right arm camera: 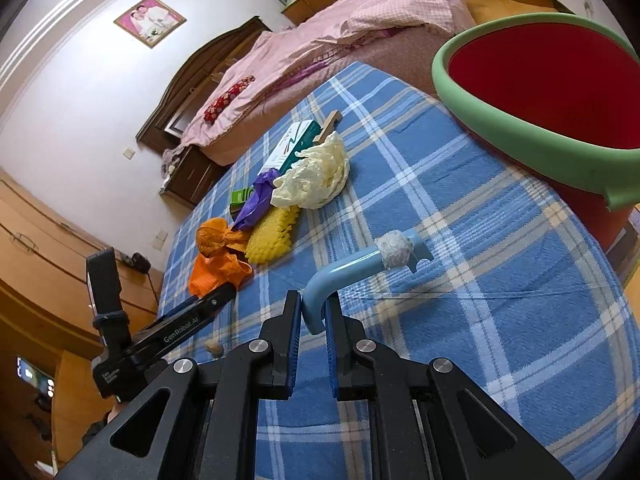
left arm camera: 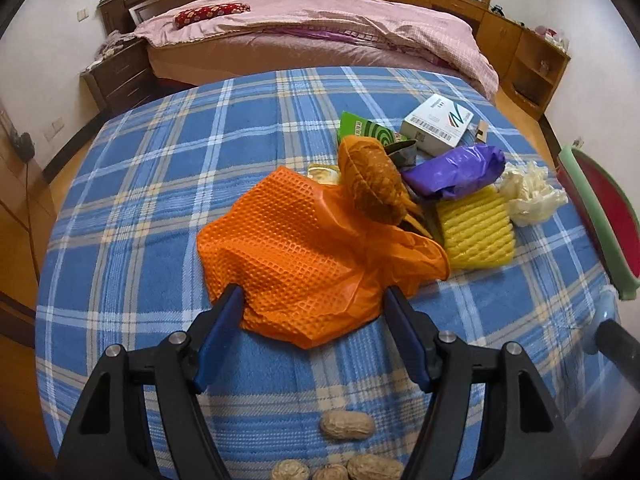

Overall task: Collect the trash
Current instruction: 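Grasp the blue pipe piece with the right tool while the left tool grasps the orange mesh bag, then carry both items over the red bucket and open both tools to drop them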

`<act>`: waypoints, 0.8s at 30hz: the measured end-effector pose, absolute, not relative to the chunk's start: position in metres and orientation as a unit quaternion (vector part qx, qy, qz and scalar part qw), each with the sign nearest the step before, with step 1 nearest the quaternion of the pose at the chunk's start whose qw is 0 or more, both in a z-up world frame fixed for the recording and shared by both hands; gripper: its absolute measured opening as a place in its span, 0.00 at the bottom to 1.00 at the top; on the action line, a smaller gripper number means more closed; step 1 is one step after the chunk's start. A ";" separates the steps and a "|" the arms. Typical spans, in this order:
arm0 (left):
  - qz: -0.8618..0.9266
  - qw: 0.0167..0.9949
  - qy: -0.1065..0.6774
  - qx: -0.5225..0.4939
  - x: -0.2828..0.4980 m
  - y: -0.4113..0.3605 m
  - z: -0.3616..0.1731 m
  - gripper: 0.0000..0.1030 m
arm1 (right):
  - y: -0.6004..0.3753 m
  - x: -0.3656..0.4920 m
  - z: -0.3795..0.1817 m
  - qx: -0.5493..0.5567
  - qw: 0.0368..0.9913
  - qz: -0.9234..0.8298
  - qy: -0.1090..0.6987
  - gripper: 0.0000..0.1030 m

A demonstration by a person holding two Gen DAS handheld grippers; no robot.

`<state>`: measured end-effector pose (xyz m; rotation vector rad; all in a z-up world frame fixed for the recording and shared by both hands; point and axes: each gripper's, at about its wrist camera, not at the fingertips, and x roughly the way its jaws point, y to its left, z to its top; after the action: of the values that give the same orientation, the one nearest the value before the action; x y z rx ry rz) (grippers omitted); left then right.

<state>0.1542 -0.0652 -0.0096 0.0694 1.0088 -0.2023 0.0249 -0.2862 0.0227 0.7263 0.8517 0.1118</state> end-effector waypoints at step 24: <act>-0.160 0.892 0.412 -0.100 0.090 -0.013 0.052 0.08 | -0.283 -0.014 0.056 0.324 0.875 0.063 0.354 0.11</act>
<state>0.0905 -0.0128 0.0525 -0.2070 0.8552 -0.3313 -0.0139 -0.2826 0.0562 0.6754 0.7399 0.1306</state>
